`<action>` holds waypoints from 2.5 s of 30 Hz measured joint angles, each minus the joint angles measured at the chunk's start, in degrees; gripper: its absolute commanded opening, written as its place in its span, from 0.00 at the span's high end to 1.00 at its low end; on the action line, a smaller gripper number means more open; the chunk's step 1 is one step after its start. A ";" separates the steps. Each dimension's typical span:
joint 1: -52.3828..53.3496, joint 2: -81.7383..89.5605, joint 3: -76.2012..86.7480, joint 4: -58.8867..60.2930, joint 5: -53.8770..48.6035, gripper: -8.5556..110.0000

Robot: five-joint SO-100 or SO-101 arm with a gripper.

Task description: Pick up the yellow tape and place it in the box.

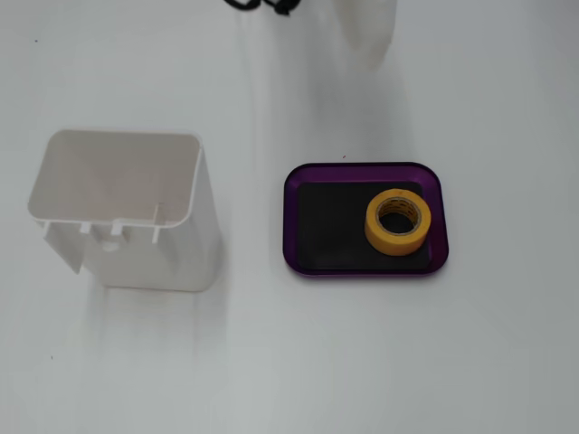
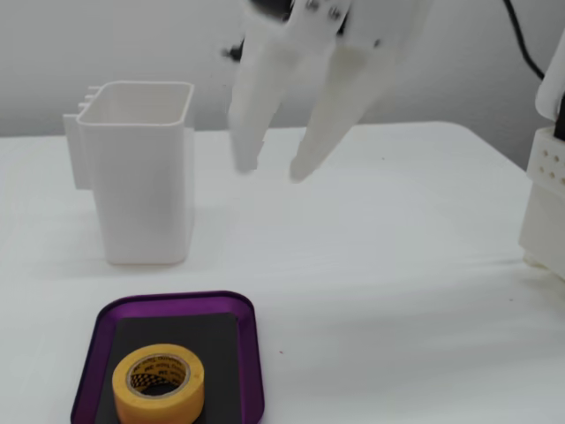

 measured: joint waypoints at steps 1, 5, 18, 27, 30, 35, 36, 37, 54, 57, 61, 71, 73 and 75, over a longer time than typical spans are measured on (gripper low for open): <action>0.00 3.52 0.26 1.67 0.62 0.84; 0.62 17.84 7.73 4.13 6.94 0.84; 7.38 60.47 60.56 -10.20 13.71 0.84; 9.49 80.68 85.34 -12.48 13.54 0.87; 9.32 81.30 88.68 -12.48 13.89 0.94; 9.32 81.30 89.82 -12.48 13.89 0.93; 9.32 81.30 89.82 -12.48 13.89 0.93; 9.32 81.30 89.82 -12.48 13.89 0.93; 9.32 81.30 90.00 -12.48 13.89 0.93; 9.32 81.30 90.00 -12.48 13.89 0.93; 9.32 81.30 90.00 -12.48 13.89 0.93; 9.32 81.30 90.00 -12.48 13.89 0.93; 9.32 81.30 90.00 -12.48 13.89 0.93; 9.32 81.30 90.00 -12.48 13.89 0.93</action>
